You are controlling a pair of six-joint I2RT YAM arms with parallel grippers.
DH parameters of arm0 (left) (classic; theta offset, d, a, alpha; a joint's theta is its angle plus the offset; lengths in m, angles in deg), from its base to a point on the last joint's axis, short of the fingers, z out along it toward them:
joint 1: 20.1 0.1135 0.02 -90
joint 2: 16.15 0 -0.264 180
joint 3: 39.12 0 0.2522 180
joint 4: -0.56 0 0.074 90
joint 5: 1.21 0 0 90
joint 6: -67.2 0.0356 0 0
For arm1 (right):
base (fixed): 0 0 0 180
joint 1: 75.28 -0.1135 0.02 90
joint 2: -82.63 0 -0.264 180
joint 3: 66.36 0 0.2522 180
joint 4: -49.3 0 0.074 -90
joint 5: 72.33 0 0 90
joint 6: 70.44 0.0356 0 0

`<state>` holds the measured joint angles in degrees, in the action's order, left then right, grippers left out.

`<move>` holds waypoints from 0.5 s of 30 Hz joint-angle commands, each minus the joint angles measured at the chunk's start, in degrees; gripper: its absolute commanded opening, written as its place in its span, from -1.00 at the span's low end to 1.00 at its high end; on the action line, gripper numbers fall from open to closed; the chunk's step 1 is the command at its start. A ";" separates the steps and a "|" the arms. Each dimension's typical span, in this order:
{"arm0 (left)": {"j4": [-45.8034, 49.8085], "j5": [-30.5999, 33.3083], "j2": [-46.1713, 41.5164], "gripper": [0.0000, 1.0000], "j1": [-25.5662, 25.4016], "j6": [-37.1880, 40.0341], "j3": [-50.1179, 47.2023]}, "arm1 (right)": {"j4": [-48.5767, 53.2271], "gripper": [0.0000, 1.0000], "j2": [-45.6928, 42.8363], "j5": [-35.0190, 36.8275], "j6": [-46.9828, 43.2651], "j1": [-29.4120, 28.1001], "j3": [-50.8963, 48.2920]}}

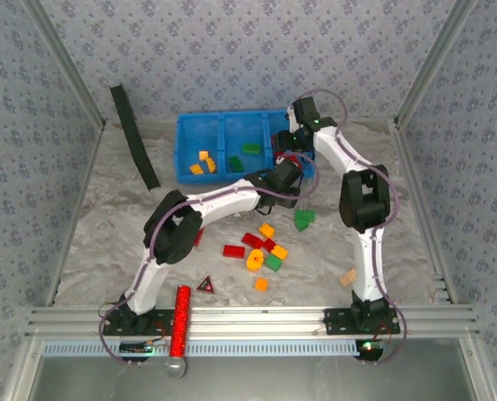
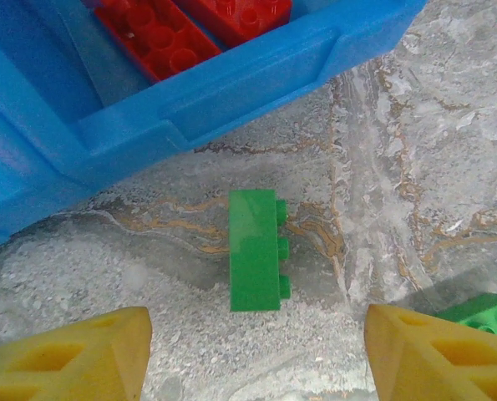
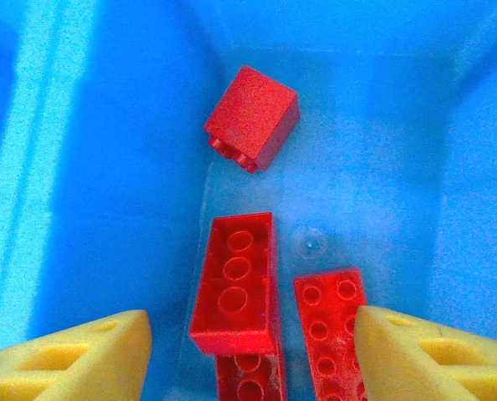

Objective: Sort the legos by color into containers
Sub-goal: Place the lego in the container, then pick up the lego from the center of the table.

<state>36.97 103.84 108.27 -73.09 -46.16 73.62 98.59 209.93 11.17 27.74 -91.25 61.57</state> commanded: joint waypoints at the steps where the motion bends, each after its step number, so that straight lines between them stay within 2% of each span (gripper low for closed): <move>1: -0.69 1.29 2.45 0.37 -0.11 0.68 2.82 | 1.66 0.37 -6.48 -1.18 -1.40 0.71 0.16; 4: -0.85 1.36 3.84 0.37 0.16 0.42 3.88 | 2.31 0.41 -10.72 -1.52 -1.22 0.84 -2.55; 15: 0.28 1.20 9.71 0.35 0.96 -0.97 9.78 | -4.35 0.50 -33.29 0.47 3.25 0.93 -27.43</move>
<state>36.76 103.88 116.31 -72.52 -46.40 81.11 95.18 180.51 11.02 29.21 -90.61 39.21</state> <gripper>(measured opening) 0.678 0.749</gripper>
